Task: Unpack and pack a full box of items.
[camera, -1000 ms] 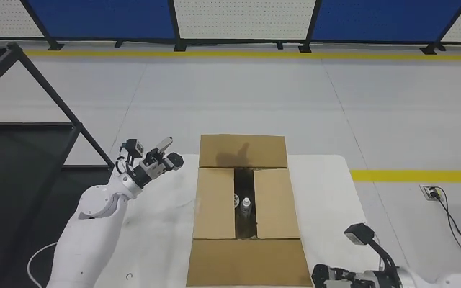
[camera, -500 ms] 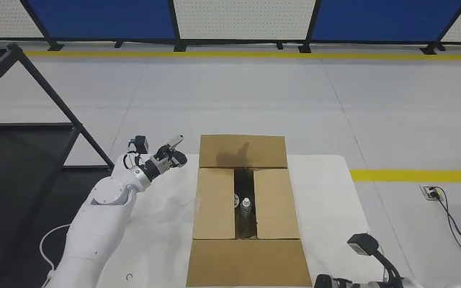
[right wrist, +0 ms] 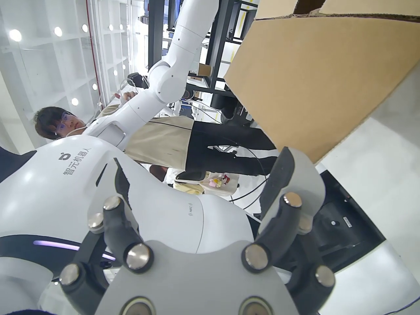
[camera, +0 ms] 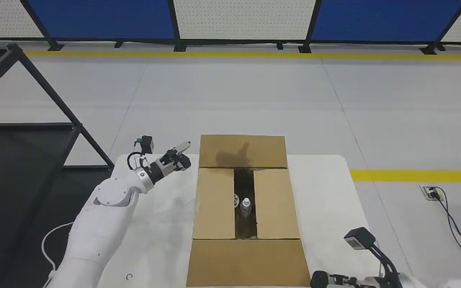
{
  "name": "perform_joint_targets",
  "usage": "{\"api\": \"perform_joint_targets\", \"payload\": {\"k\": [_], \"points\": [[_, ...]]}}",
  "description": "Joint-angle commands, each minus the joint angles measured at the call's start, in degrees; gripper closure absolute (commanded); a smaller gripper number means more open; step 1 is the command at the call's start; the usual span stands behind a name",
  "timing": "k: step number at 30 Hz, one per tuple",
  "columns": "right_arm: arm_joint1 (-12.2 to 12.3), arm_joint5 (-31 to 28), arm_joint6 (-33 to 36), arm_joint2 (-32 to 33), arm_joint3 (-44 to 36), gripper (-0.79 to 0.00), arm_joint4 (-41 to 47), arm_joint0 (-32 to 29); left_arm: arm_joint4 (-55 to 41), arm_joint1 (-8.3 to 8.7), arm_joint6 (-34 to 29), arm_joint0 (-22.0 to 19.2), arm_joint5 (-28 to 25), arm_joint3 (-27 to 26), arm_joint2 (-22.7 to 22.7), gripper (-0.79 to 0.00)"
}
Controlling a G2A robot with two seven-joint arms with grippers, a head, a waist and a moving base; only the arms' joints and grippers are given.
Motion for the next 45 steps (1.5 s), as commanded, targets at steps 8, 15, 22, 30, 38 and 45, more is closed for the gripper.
{"api": "perform_joint_targets", "payload": {"k": [8, 15, 22, 30, 38, 45], "points": [[0.4, 0.3, 0.9, -2.1, 1.7, -0.785, 1.2, 0.5, 3.6, -2.66, 2.0, -4.2, -5.8, 6.6, 4.7, -0.785], [0.7, 0.8, 3.1, -3.1, 2.7, -0.785, 2.6, 0.6, 4.7, -5.29, 4.1, -7.2, -10.0, 11.7, 7.7, -0.785], [1.0, 1.4, 4.2, -4.8, 3.9, -0.785, 3.6, 1.6, 3.3, -6.57, 3.9, -8.5, -15.4, 14.4, 7.9, -0.785], [1.1, 2.1, 4.3, -6.8, 5.5, -0.785, 7.1, 3.7, 2.3, -6.30, 1.9, -7.9, -23.0, 15.2, 7.0, -0.785], [1.2, 2.8, 4.3, -7.8, 7.3, -0.785, 10.6, 6.3, -0.6, -5.24, -2.7, -5.5, -29.1, 13.1, 5.3, -0.785], [1.9, 2.7, 2.5, -2.8, 7.7, -0.785, 10.7, 5.9, -2.8, -3.81, -4.2, -2.7, -28.9, 7.5, 4.5, -0.785]]}}
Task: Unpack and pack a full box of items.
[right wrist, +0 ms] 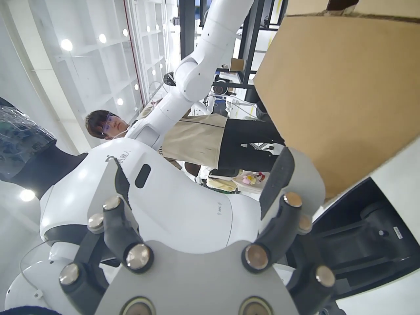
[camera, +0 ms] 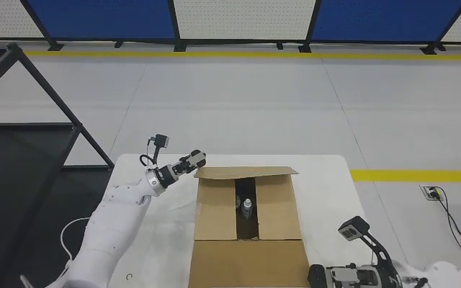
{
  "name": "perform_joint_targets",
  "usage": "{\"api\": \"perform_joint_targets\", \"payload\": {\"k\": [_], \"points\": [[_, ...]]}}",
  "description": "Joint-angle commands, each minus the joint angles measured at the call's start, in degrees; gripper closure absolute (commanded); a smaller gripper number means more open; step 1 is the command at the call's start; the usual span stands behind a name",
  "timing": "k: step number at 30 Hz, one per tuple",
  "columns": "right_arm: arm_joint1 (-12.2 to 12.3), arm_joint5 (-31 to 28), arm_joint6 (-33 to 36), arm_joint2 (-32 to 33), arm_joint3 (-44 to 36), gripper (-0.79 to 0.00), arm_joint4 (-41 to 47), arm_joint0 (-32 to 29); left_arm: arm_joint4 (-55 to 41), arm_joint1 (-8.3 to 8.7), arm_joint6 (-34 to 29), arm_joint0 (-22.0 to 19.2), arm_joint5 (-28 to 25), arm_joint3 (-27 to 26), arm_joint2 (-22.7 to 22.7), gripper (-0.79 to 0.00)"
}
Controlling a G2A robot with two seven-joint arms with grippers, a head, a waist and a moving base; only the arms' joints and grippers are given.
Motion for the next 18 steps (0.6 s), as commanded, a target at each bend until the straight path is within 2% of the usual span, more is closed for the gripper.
{"api": "perform_joint_targets", "payload": {"k": [1, 8, 11, 18], "points": [[0.3, -0.2, -0.3, 2.6, -0.3, -0.785, -0.2, -1.0, -0.3, 0.54, -0.1, 0.9, 0.1, -2.0, -0.1, -0.785], [1.1, 4.0, -3.2, 6.8, 1.0, -0.785, -4.2, -3.3, -1.2, 2.15, -1.3, 3.3, 1.3, -7.8, 0.0, -0.785], [1.3, 5.2, -5.1, 6.0, 2.4, -0.785, -6.5, -3.4, -2.2, 2.77, -2.0, 4.2, 2.0, -10.2, 0.2, -0.785], [1.4, 5.9, -4.3, 1.8, 6.5, -0.785, -8.8, -0.8, -3.6, 4.28, -3.7, 6.1, 3.7, -14.8, 1.0, -0.785]]}}
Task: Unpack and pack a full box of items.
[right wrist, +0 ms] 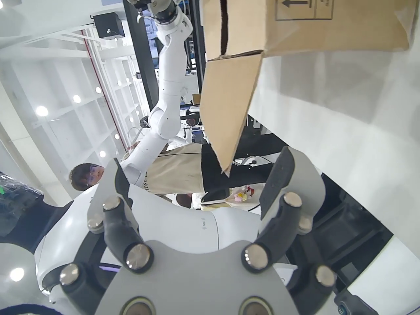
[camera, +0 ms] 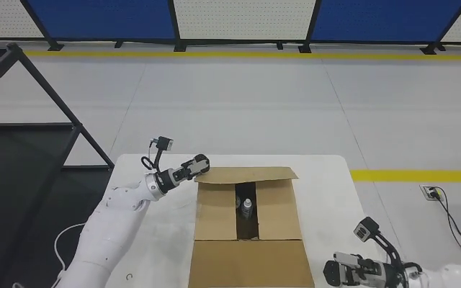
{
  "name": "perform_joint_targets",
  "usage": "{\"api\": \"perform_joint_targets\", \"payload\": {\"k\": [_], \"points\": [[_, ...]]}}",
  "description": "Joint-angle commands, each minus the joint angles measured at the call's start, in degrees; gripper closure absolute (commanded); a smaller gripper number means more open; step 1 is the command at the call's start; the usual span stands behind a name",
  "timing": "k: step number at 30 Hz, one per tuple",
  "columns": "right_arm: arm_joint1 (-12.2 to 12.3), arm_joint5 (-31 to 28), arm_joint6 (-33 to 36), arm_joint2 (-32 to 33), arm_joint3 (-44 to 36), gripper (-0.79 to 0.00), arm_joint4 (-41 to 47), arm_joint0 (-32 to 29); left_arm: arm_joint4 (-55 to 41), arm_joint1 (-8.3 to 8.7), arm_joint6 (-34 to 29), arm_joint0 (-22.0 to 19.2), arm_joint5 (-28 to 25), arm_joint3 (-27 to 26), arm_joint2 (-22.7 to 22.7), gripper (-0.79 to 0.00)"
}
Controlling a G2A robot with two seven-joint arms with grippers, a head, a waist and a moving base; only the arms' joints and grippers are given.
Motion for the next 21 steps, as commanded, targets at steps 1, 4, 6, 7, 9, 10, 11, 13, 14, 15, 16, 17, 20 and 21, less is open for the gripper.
{"api": "perform_joint_targets", "payload": {"k": [1, 4, 6, 7, 9, 10, 11, 13, 14, 15, 16, 17, 20, 21], "points": [[0.0, -0.2, 1.3, -1.0, 0.7, -0.785, 0.7, 0.8, -0.6, 0.41, -0.6, 0.6, 0.6, -1.4, 0.4, -0.785], [0.1, -0.5, 3.8, -2.8, 0.9, -0.785, 0.8, 1.6, -1.2, 0.99, -1.5, 1.2, 1.5, -3.0, 1.0, -0.785], [0.1, -0.7, 5.3, -3.9, 0.8, -0.785, 1.6, 2.2, -1.5, 1.34, -1.7, 1.5, 1.7, -3.9, 1.4, -0.785], [0.1, -1.0, 5.8, -4.3, 0.6, -0.785, 2.3, 2.5, -1.8, 1.50, -1.8, 1.7, 1.8, -4.3, 1.6, -0.785], [0.0, -1.1, 7.2, -5.2, 0.4, -0.785, 3.7, 2.9, -1.8, 1.81, -2.0, 1.9, 2.0, -5.1, 1.9, -0.785], [0.0, -1.3, 8.0, -5.7, 0.2, -0.785, 4.9, 3.3, -1.9, 2.06, -2.1, 2.2, 2.1, -5.7, 2.2, -0.785], [0.0, -1.4, 8.3, -6.1, 0.2, -0.785, 5.5, 3.4, -2.0, 2.19, -2.1, 2.3, 2.1, -6.0, 2.3, -0.785], [-0.1, -1.9, 8.2, -6.9, -0.2, -0.785, 6.7, 4.2, -2.3, 2.63, -2.3, 2.7, 2.3, -6.8, 2.7, -0.785], [-0.2, -2.0, 8.2, -7.2, -0.3, -0.785, 7.5, 4.5, -2.4, 2.75, -2.4, 2.8, 2.4, -7.0, 2.8, -0.785], [-0.3, -2.2, 8.0, -7.9, -0.5, -0.785, 8.6, 4.8, -2.6, 2.93, -2.4, 3.0, 2.4, -7.2, 2.9, -0.785], [-0.5, -2.7, 7.1, -8.7, -0.6, -0.785, 9.6, 5.5, -3.0, 3.14, -2.8, 3.2, 2.8, -7.5, 3.2, -0.785], [-0.6, -3.0, 6.5, -9.2, -0.7, -0.785, 9.9, 5.7, -3.2, 3.24, -2.9, 3.3, 2.9, -7.6, 3.3, -0.785], [-1.0, -4.8, 3.6, -11.2, -1.1, -0.785, 11.1, 7.2, -3.8, 3.66, -2.9, 3.8, 2.9, -8.3, 3.7, -0.785], [-1.2, -5.8, 2.2, -11.8, -1.3, -0.785, 11.0, 7.7, -4.0, 3.81, -2.9, 3.9, 2.9, -8.4, 3.8, -0.785]]}}
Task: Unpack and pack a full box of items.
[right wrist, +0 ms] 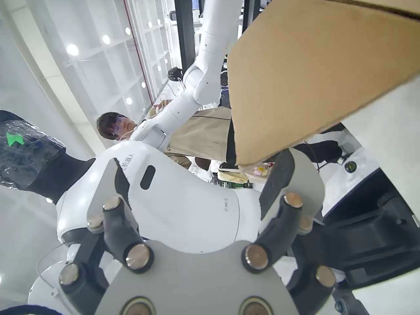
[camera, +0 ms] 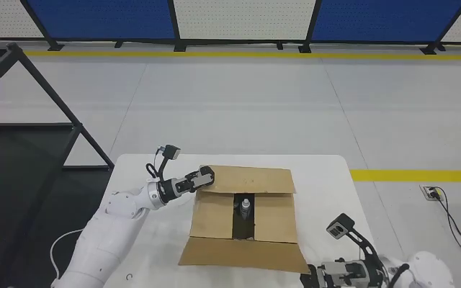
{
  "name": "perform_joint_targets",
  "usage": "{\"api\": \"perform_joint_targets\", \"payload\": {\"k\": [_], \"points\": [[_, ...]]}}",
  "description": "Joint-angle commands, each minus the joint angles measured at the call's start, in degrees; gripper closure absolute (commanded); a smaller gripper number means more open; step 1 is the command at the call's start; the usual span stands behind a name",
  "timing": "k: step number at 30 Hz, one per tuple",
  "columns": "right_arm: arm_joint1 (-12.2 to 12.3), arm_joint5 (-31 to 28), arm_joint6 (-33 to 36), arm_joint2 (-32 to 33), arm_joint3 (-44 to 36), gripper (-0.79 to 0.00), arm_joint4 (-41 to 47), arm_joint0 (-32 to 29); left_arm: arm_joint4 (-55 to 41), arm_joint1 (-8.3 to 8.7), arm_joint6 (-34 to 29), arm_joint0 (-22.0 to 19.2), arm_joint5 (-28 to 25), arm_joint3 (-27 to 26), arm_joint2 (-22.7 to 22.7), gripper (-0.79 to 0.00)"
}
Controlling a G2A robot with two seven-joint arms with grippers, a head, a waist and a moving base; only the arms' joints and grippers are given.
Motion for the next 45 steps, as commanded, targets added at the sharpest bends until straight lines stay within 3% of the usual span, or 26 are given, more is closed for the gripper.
{"api": "perform_joint_targets", "payload": {"k": [1, 13, 25, 45], "points": [[-0.3, -2.2, -3.8, -1.1, -0.5, -0.785, -0.7, 0.9, -0.5, 0.32, 0.0, 0.3, 0.0, -0.3, 0.2, -0.785], [-1.7, -9.4, -19.0, -6.0, -0.8, -0.785, -6.5, 5.4, -2.3, 1.50, -0.1, 0.8, 0.1, -0.7, 1.1, -0.785], [-3.5, -11.0, -28.7, -11.8, 9.8, -0.785, -12.0, 14.3, -3.8, 2.36, -0.4, 0.9, 0.4, -0.1, 1.6, -0.785], [-4.7, -11.9, -32.3, -13.7, 18.2, -0.785, -14.6, 21.0, -5.8, 3.10, -0.4, 1.7, 0.4, -0.9, 1.9, -0.785]]}}
